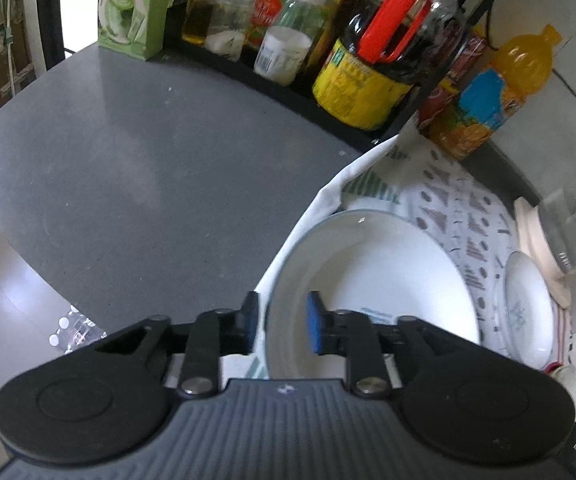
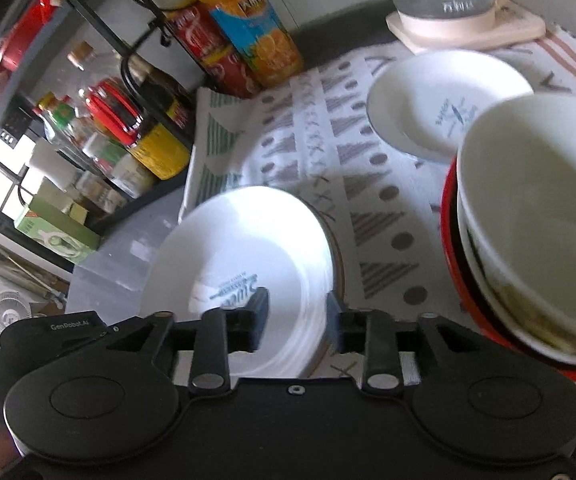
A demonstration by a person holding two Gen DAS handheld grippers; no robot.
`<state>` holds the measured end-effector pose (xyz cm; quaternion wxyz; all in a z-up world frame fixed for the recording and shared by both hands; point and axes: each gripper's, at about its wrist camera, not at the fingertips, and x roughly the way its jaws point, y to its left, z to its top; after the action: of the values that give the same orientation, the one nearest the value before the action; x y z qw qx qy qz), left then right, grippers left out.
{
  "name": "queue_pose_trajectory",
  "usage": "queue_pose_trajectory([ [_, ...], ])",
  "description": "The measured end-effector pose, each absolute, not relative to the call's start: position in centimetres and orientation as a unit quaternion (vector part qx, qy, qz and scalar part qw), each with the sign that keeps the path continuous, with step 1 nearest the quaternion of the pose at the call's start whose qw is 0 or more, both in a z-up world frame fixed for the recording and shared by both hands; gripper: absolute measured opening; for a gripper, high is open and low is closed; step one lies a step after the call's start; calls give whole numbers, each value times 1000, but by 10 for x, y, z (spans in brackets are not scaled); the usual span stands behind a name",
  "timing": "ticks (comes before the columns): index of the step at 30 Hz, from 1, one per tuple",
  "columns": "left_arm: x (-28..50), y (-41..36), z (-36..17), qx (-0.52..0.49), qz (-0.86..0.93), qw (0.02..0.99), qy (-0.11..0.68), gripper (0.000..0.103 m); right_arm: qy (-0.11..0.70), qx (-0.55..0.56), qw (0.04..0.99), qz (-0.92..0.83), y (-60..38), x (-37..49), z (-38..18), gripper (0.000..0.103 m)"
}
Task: Organize plates and bowls
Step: 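Lower the 'Sweet' plate onto the flower plate and open both grippers, then move both grippers to the white plate printed 'Bakery'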
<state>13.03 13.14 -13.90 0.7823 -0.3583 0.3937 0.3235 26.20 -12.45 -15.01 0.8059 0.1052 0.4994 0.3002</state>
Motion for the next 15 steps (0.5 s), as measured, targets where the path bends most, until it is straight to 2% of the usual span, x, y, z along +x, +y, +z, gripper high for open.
queue_pose_trajectory([
  [1, 130, 130, -135, -357, 325, 784, 390, 40, 495, 105, 807, 304, -125, 263, -147, 45],
  [3, 132, 126, -128, -354, 325, 788, 384, 51, 485, 104, 811, 310, -126, 264, -141, 48],
  [7, 138, 119, -113, -352, 314, 798, 376, 66, 470, 109, 817, 318, -129, 269, -127, 58],
  [12, 147, 110, -99, -346, 305, 806, 371, 76, 455, 112, 821, 326, -134, 278, -108, 75],
  [15, 154, 105, -92, -343, 297, 811, 369, 80, 445, 111, 826, 328, -137, 282, -98, 82],
])
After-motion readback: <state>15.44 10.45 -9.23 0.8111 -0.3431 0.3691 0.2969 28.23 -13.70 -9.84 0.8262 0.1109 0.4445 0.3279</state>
